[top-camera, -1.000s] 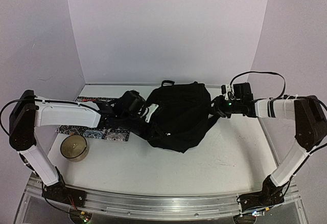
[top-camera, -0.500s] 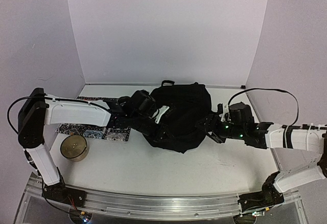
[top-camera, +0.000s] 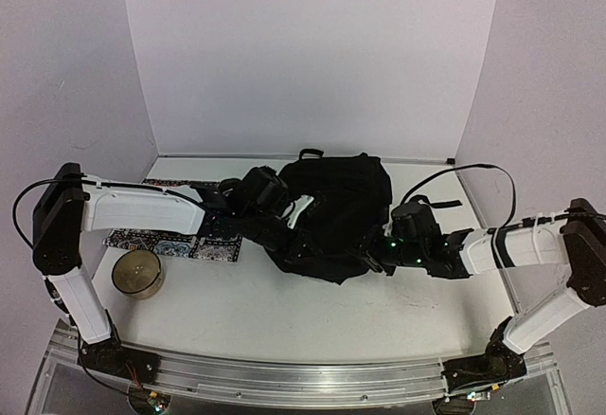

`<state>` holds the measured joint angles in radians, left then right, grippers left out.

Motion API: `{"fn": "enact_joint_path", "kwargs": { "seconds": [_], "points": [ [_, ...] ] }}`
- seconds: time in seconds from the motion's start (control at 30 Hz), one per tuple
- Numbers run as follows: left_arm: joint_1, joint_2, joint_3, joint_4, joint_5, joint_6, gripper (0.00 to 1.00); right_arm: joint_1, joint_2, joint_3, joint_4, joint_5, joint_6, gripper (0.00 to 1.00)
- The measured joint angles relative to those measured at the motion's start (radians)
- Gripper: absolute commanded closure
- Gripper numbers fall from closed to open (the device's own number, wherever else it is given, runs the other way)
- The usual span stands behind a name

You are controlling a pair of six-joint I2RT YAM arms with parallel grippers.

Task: Pack the student bag
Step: Hold the largest pocket of the student bag, then zip the largest pocket of the bag in the student bag.

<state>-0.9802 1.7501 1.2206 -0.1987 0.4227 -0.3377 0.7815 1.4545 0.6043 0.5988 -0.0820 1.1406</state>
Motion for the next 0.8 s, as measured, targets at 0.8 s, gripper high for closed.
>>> {"fn": "enact_joint_path", "kwargs": {
  "seconds": [0.8],
  "points": [
    [0.068, -0.092, -0.112, 0.069, -0.088, 0.053, 1.0, -0.542, -0.159, 0.111, -0.412, -0.293, -0.56, 0.73]
  ]
}}
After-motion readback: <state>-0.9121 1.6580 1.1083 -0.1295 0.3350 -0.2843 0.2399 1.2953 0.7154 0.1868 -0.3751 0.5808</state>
